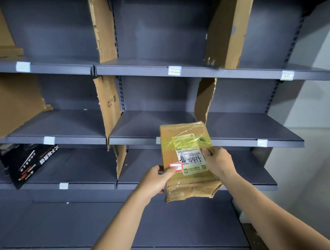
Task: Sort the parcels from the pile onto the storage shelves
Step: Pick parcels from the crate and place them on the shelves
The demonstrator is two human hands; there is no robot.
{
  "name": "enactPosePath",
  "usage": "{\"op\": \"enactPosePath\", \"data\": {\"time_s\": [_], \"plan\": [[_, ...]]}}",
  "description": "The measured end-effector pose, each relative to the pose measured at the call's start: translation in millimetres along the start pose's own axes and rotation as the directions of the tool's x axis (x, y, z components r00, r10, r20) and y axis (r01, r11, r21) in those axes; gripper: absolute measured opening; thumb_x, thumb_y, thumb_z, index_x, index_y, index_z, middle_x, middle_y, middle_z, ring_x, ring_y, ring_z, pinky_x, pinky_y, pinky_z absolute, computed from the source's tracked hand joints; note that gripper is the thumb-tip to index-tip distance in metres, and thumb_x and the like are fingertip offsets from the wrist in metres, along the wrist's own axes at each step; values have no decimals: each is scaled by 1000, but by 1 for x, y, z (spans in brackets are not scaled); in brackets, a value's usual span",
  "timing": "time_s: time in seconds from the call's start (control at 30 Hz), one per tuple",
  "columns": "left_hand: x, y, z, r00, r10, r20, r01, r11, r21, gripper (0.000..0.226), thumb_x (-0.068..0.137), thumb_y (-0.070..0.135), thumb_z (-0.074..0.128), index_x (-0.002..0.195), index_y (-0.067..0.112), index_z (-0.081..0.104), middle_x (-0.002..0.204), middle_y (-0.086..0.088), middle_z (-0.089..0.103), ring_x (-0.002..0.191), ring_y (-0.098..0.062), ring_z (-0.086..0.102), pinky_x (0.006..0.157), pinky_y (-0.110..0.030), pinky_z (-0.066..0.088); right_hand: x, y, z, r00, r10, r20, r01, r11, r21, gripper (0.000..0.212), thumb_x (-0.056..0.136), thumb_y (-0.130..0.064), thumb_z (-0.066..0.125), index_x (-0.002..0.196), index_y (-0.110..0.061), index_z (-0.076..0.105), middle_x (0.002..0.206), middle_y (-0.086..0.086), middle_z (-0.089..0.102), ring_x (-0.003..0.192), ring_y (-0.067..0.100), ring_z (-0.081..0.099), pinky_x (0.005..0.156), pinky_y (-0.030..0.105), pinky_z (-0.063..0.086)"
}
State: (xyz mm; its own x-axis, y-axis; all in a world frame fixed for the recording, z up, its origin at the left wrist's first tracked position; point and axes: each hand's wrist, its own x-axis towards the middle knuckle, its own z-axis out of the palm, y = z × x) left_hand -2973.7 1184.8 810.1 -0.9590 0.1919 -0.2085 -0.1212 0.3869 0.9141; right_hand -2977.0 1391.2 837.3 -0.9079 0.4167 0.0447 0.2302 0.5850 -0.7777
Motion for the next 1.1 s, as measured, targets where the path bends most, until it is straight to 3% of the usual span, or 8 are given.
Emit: {"op": "enactPosePath", "data": {"time_s": [0.13,0.3,0.4,0.63,0.77,1.1], "plan": [[3,7,4,998,3,-62,-2,1000,19,36,93,51,56,114,22,58,109,5,65,96,-13,64,82,-36,58,8,-5,-2,1000,-6,28,5,1000,26,35,101,-38,47,103,-4,56,80,1,59,67,13,54,50,26,36],[10,23,6,986,41,-159,-35,999,40,25,98,43,52,113,23,54,106,6,63,91,-12,63,82,-37,53,23,-12,-4,995,-47,90,41,997,67,33,103,-35,45,108,-4,56,91,6,62,78,22,58,67,31,46],[18,26,5,976,42,-215,-27,997,70,22,97,44,51,114,31,57,107,8,65,96,-13,62,91,-41,51,29,-12,-6,989,-80,124,71,994,79,31,104,-32,43,112,-4,56,94,7,63,80,21,56,70,31,45],[22,26,21,960,31,-278,-15,998,59,19,99,38,51,114,30,60,107,11,65,97,-12,60,85,-37,49,49,-1,-8,977,-51,208,32,995,91,36,104,-34,40,122,-5,53,112,12,65,95,27,60,74,32,43],[21,25,28,944,16,-329,0,999,47,17,100,37,50,111,31,62,107,10,67,98,-13,62,93,-43,50,57,6,-5,972,-59,228,40,996,85,35,104,-35,40,119,-7,54,112,11,65,96,27,58,75,32,43],[-6,19,8,911,-29,-411,30,1000,-2,18,96,36,56,112,27,58,105,7,65,95,-14,64,86,-40,53,46,-15,13,956,-132,261,101,986,131,32,100,-30,44,119,-9,58,95,4,62,81,19,54,71,28,40]]}}
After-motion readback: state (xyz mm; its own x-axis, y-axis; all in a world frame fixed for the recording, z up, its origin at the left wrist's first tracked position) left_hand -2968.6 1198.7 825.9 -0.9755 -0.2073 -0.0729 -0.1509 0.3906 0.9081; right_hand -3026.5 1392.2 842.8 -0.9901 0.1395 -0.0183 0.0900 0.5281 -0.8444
